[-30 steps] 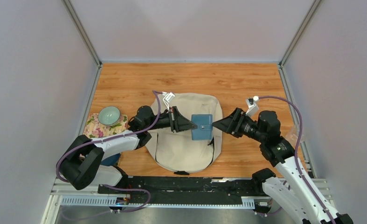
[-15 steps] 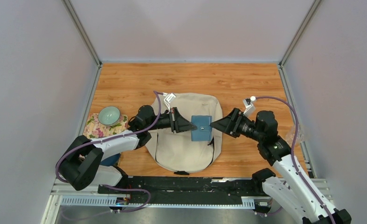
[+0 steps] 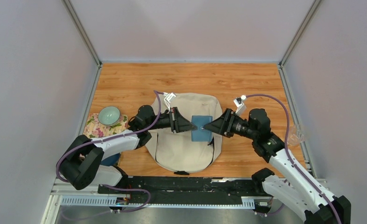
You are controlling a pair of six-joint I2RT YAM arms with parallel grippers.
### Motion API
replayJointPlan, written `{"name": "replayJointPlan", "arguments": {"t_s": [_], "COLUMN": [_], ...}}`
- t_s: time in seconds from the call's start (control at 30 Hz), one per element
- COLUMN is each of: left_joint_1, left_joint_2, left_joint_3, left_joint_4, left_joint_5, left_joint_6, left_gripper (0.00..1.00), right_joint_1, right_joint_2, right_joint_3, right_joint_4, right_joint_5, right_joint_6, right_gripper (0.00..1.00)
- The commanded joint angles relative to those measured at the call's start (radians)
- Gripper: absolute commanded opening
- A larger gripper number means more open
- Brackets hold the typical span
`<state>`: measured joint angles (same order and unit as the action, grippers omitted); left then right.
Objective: Pack the student bag
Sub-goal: Pick up the personal item from the center of the board.
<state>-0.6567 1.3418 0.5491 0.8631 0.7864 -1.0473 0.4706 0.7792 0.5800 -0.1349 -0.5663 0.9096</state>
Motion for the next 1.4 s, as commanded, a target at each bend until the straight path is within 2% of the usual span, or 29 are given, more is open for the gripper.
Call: {"name": "replayJointPlan", "arguments": {"t_s": [0.0,0.1,0.23,0.5,0.87,0.97,1.0,1.1,1.17,1.27,1.37], "left_joint_1": [-0.001,-0.001,-0.001,-0.001,-0.003,-0.003,-0.001,-0.004,-0.003,-0.004,-0.003], "left_joint_2": [0.019,0.026,0.036,0.042,0.016,0.010,0.008,0.005,0.003,0.000,-0.029], "left_joint_3": [0.048,0.049,0.052,0.057,0.066,0.066,0.066,0.066,0.064,0.066,0.080], "left_joint_4": [0.042,0.030,0.025,-0.004,-0.075,-0.082,-0.082,-0.082,-0.084,-0.107,-0.221], "left_joint_5": [0.014,0.013,0.011,0.010,0.010,0.010,0.013,0.016,0.014,0.013,-0.019], "left_joint_6": [-0.013,-0.017,-0.023,-0.014,0.033,0.038,0.038,0.040,0.038,0.055,0.133], "left_gripper": [0.15,0.24,0.31,0.35,0.39,0.39,0.39,0.39,0.39,0.40,0.49], "right_joint_1": [0.023,0.033,0.043,0.056,0.062,0.063,0.065,0.068,0.071,0.071,0.071], "right_joint_2": [-0.005,0.002,0.011,0.014,0.040,0.049,0.054,0.057,0.058,0.057,0.046], "right_joint_3": [0.040,0.043,0.046,0.043,0.038,0.035,0.035,0.031,0.030,0.034,0.040], "right_joint_4": [0.064,0.066,0.069,0.073,0.067,0.070,0.070,0.066,0.064,0.023,-0.037], "right_joint_5": [0.000,0.003,0.006,0.023,0.043,0.045,0.045,0.055,0.060,0.092,0.131], "right_joint_6": [0.012,0.012,0.012,0.015,0.018,0.017,0.018,0.021,0.020,0.015,-0.006], "right_gripper": [0.59,0.51,0.47,0.38,0.37,0.20,0.18,0.20,0.10,0.01,0.00]}}
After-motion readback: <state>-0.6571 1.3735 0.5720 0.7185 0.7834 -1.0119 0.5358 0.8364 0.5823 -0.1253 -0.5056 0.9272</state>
